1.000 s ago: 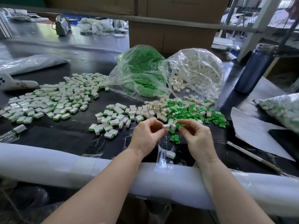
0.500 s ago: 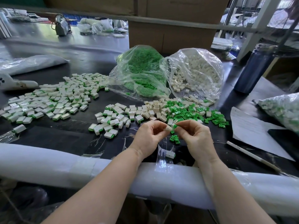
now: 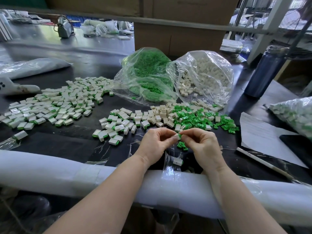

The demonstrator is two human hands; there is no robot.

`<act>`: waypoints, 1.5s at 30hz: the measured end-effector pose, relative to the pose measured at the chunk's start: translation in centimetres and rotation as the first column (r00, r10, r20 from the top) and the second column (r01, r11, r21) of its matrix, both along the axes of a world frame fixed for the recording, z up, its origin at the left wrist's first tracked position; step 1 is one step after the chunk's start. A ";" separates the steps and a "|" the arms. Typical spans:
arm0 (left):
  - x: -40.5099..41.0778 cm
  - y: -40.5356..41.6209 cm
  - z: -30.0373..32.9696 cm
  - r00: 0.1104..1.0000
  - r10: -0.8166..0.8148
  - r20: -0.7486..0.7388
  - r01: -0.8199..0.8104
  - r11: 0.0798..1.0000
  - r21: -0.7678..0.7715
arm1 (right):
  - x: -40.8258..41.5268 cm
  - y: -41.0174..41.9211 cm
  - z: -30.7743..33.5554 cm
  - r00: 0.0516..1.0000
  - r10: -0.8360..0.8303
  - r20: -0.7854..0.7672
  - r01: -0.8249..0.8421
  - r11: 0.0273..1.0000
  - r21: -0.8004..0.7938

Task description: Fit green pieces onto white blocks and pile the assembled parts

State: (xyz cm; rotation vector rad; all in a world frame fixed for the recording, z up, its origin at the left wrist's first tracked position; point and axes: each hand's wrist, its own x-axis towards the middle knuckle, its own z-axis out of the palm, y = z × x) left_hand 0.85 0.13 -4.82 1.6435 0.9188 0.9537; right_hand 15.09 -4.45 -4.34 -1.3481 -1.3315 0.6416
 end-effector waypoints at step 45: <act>0.2 -0.5 0.1 0.994 -0.057 -0.093 0.067 0.993 0.100 | 0.5 0.1 -0.2 0.995 -0.029 -0.099 0.020 0.995 -0.096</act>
